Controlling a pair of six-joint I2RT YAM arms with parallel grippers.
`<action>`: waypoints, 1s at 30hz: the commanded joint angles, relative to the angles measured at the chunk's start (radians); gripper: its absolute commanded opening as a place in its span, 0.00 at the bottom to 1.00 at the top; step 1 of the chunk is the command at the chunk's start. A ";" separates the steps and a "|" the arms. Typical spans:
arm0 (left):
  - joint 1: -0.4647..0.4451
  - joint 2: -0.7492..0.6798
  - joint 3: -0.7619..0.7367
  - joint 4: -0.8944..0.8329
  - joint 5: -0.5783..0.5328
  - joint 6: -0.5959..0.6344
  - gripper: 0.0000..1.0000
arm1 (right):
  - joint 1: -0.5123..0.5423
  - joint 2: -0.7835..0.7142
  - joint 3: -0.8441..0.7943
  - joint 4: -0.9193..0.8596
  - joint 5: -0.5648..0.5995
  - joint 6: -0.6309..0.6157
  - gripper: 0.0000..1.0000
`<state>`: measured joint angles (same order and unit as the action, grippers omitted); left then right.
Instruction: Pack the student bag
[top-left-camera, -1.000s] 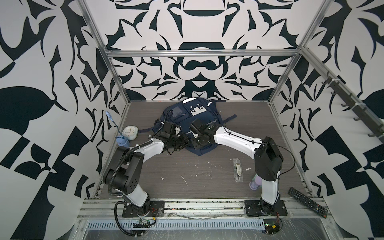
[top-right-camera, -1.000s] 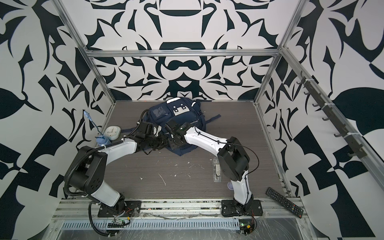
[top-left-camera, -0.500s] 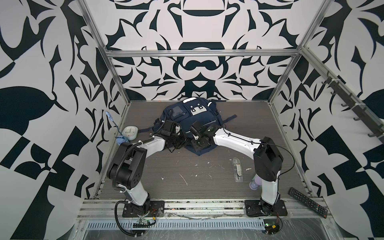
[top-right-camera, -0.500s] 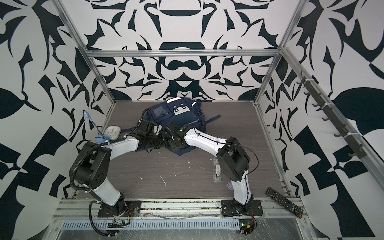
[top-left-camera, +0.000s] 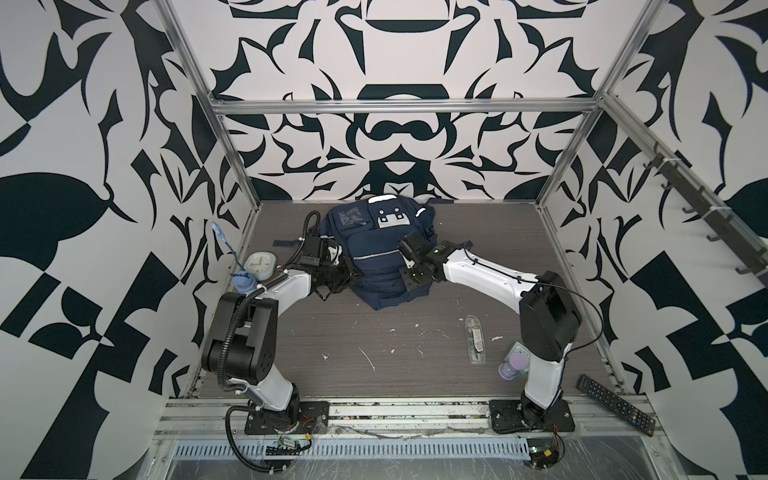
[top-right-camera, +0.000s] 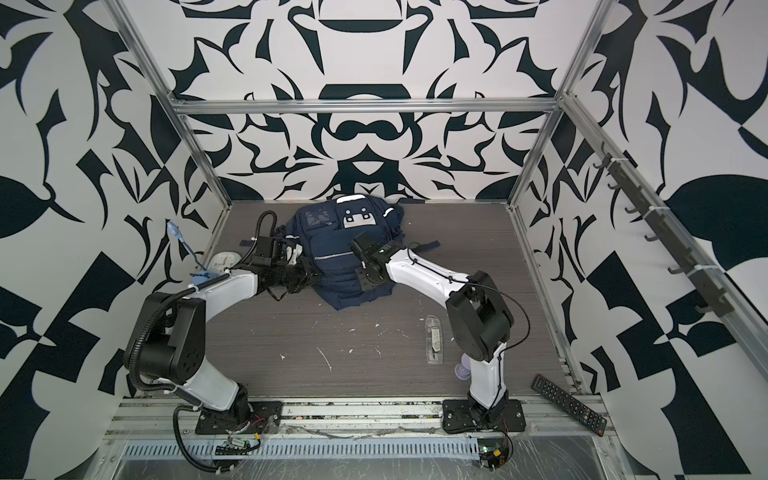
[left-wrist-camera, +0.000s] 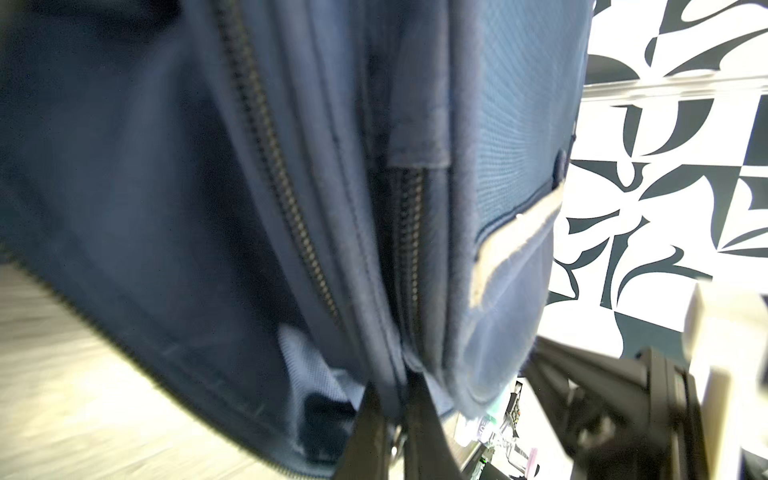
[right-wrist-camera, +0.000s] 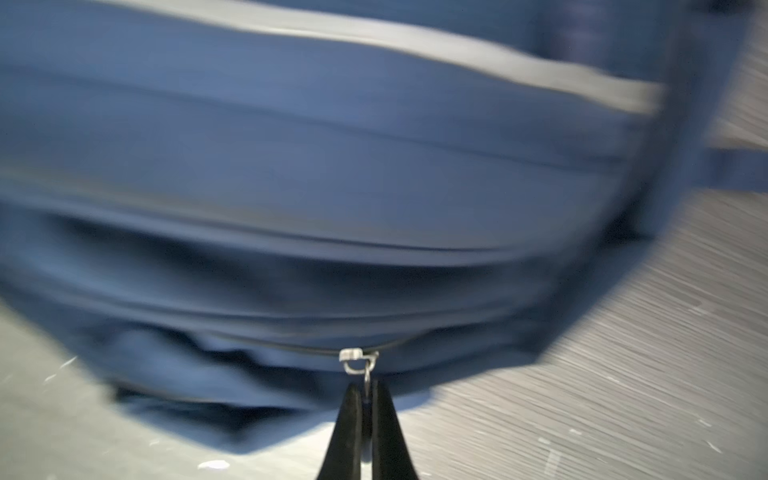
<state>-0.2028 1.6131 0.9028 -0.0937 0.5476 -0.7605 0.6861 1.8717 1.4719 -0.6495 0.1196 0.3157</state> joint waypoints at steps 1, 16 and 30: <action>0.053 -0.032 -0.001 -0.008 -0.045 0.035 0.00 | -0.060 -0.066 -0.035 -0.056 0.054 0.007 0.00; 0.057 0.086 0.133 0.056 -0.051 -0.047 0.02 | 0.049 -0.098 -0.038 -0.044 0.022 0.023 0.00; 0.050 0.158 0.244 0.060 -0.037 -0.086 0.37 | 0.149 -0.024 0.080 -0.039 -0.014 0.059 0.00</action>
<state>-0.1509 1.7874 1.1305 -0.0772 0.5110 -0.8368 0.8070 1.8416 1.5005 -0.6544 0.1398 0.3641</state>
